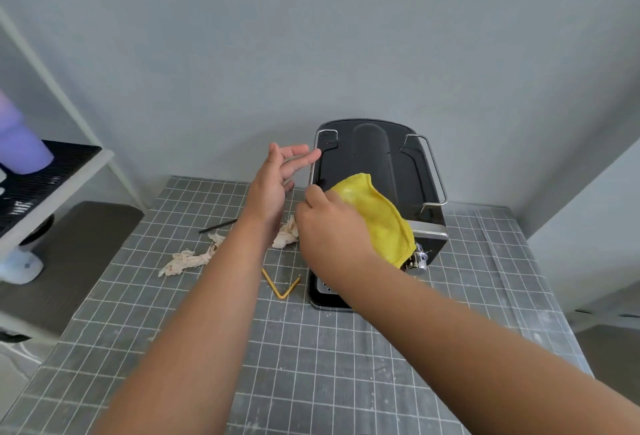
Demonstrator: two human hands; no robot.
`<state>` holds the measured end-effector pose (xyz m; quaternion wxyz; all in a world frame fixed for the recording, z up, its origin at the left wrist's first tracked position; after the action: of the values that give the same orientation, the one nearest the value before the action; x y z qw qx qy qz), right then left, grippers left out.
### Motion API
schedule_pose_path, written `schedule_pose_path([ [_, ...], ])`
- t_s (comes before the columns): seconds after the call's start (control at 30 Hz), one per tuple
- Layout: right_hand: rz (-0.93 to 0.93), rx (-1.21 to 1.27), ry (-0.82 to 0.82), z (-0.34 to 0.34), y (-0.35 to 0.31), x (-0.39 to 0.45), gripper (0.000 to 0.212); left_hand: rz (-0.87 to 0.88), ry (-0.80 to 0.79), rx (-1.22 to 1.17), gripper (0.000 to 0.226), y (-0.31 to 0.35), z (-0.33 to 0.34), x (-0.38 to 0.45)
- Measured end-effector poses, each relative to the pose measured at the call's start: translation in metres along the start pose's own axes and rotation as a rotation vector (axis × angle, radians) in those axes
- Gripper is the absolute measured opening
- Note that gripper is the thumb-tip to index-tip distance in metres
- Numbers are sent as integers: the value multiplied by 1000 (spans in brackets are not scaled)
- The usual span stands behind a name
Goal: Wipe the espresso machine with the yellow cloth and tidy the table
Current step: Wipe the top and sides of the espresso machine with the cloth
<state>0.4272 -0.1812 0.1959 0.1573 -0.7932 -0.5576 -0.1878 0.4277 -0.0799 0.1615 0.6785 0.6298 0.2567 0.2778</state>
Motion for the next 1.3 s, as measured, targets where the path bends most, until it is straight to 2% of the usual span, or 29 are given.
schedule_pose_path([
  [0.17, -37, -49, -131, 17, 37, -19, 22, 92, -37, 215, 59, 7, -7, 4],
  [0.27, -5, -81, -83, 15, 50, -22, 18, 179, -49, 316, 61, 8, -7, 5],
  [0.5, -25, -59, -50, 17, 5, 0, 16, 156, -35, 127, 66, -6, -4, 8],
  [0.63, -89, -66, -94, 26, 23, -11, 24, 206, -37, 140, 64, -7, -3, 10],
  [0.73, -68, -110, -52, 22, 41, -17, 31, 247, -28, 151, 60, -8, -5, 12],
  [0.87, -64, -104, 16, 17, 24, -8, 20, 259, -12, 87, 49, -10, -4, 14],
  [1.03, -123, -83, 96, 6, 13, -8, 15, 210, -54, 56, 40, -6, -1, 24],
  [1.2, -117, -38, 112, -18, 42, -32, 15, 174, -100, 90, 31, -8, 5, 48],
  [1.3, -25, 117, 128, -37, 61, -34, 4, 157, -124, 130, 35, -12, 8, 58],
])
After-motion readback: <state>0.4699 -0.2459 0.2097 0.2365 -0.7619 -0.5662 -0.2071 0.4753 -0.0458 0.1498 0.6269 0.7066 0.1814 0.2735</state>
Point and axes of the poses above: each hand's wrist, its own x-axis towards the middle knuckle, its own z-axis out of the palm, y = z × x, the point moved 7 cm from there along x, towards the middle knuckle, and after that the axes turned 4 degrees about y, right-handed, at the moved point
